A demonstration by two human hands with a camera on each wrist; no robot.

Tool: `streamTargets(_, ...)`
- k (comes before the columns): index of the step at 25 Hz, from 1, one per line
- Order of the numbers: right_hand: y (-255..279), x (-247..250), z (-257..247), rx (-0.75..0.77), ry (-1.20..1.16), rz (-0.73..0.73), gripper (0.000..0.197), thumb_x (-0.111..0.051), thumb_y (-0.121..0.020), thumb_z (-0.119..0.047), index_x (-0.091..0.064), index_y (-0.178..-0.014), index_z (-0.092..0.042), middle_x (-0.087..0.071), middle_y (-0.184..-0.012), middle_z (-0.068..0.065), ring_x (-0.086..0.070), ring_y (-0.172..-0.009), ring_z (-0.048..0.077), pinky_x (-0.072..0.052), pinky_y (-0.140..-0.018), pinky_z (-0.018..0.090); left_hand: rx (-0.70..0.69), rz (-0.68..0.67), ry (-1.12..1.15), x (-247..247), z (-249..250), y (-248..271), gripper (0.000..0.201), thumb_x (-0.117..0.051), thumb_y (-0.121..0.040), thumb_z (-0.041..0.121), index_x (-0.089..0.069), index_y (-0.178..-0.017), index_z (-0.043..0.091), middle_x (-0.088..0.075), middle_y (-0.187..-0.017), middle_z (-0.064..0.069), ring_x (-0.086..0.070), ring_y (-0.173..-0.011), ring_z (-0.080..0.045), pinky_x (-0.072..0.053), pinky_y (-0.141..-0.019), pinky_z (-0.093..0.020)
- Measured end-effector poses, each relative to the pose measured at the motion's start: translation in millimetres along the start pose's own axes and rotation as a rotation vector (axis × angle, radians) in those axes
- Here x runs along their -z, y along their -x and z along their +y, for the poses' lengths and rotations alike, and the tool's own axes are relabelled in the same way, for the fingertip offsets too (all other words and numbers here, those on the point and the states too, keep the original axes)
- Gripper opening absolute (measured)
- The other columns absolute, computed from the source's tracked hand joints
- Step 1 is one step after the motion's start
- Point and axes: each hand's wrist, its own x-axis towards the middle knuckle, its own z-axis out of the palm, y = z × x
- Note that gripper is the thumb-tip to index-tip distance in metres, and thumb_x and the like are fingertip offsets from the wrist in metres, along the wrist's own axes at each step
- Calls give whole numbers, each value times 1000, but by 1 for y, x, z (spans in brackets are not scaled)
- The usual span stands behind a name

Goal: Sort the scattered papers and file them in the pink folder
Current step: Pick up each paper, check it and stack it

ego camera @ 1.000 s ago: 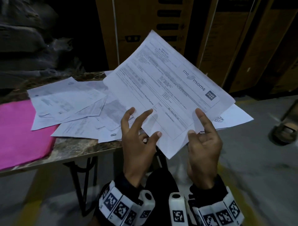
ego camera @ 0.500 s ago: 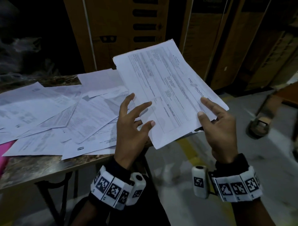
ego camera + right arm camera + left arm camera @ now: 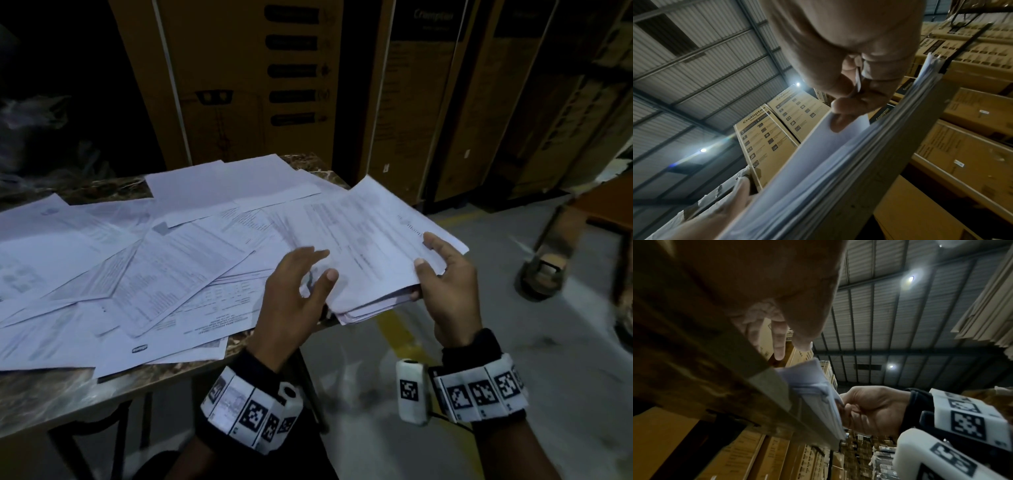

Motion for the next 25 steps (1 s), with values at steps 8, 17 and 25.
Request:
streamTargets(8,-2,10,5,-11,114,-95,67,-53,-97,-3,-32,-151,-36,-50,-134,-3,-64,-90,29,-51,-46,21,-23,-157,8,0,-22,1,42,-68,-92,41,-63,-131,24,-61,-132,13,-57,-121,1,-50,-100,-24)
streamTargets(17,13,12,6,278,763,-24,79,-73,-87,-21,-30,-151,-39,-14,-164,-2,-58,-114,25,-53,-82,30,-137,-182,-236,-10,-37,6,50,-55,-89,56,-70,-120,20,-64,-126,11,-52,-127,-12,-40,-106,-32)
streamTargets(25,31,16,14,483,652,25,65,-75,-85,-14,-47,-142,-26,-36,-156,-6,-43,-123,1,-46,-83,9,-252,-198,-311,-10,-33,2,66,-38,-96,66,-73,-115,14,-68,-123,-3,-54,-122,-16,-38,-103,-31)
